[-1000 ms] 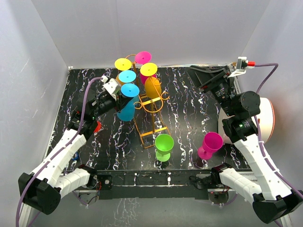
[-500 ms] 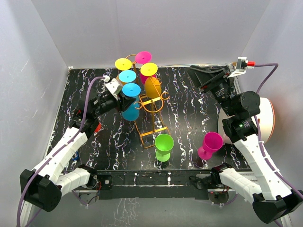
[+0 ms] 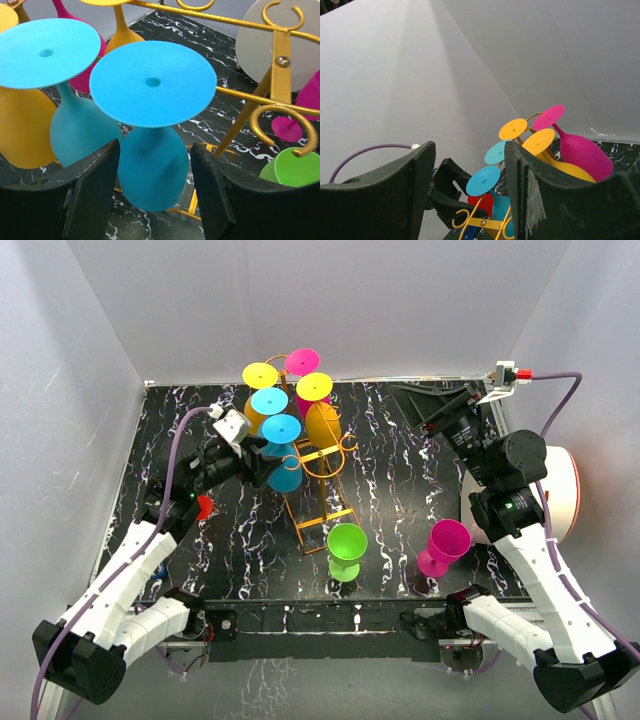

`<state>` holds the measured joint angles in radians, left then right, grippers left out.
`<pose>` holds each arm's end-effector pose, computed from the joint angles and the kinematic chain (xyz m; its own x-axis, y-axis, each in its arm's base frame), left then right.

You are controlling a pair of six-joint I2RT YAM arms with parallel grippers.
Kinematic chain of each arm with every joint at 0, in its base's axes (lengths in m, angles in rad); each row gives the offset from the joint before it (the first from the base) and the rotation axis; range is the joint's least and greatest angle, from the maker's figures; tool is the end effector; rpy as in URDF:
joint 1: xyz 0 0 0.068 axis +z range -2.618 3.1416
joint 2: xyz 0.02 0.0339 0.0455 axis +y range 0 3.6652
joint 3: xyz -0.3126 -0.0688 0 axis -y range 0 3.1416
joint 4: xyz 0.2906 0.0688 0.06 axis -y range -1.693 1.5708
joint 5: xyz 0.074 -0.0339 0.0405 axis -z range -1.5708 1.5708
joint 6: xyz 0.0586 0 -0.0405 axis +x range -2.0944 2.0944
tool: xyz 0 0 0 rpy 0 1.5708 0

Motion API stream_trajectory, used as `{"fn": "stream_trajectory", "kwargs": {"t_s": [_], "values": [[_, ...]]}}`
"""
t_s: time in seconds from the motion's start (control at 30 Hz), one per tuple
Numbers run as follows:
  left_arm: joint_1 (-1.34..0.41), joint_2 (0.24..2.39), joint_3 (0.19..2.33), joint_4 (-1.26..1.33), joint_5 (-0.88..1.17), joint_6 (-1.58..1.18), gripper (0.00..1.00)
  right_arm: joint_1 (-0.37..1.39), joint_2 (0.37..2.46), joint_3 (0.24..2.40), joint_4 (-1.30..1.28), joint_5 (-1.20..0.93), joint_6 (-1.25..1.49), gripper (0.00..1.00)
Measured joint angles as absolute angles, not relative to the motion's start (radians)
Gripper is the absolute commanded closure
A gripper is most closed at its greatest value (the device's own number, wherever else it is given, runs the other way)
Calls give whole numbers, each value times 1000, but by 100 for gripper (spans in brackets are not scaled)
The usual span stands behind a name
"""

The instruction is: Place the wine glass upside down on the wine glass rack

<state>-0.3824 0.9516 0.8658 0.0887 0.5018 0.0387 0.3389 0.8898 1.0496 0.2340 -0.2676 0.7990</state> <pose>0.2294 -0.1227 0.4033 0.0326 0.0234 -0.9992 0.7727 0.6335 0.0401 0.2033 0.0881 0.5119 -0.1424 0.6826 -0.7168 -0.6436 0.4863 0.5910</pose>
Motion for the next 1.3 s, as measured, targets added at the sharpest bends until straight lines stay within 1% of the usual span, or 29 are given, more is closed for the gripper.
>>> {"fn": "stream_trajectory", "kwargs": {"t_s": [0.17,0.33,0.4,0.43,0.5,0.57,0.7,0.9,1.07,1.17,1.3], "values": [[-382,876,867,0,458,-9,39,339,886,1051,125,-268,786,47],[-382,817,871,-133,396,-54,34,339,870,1051,-109,-242,760,46],[-382,782,867,-163,372,-86,31,339,871,1051,-201,-245,758,46],[-382,765,865,-169,364,-99,28,339,873,1050,-241,-253,758,46],[-382,728,862,-173,346,-128,19,339,872,1042,-297,-275,758,46],[-382,696,858,-162,324,-152,16,339,865,1024,-340,-291,755,44],[-382,651,849,-118,270,-188,13,339,877,1016,-471,-302,716,44],[-382,620,849,-36,202,-222,12,355,957,1015,-654,-308,657,43],[-382,618,849,-7,182,-236,12,449,970,1002,-732,-239,657,43],[-382,618,849,-6,171,-236,12,561,1015,1005,-763,-175,661,43],[-382,611,849,-1,158,-228,12,714,1127,1023,-825,-87,664,45]]}}
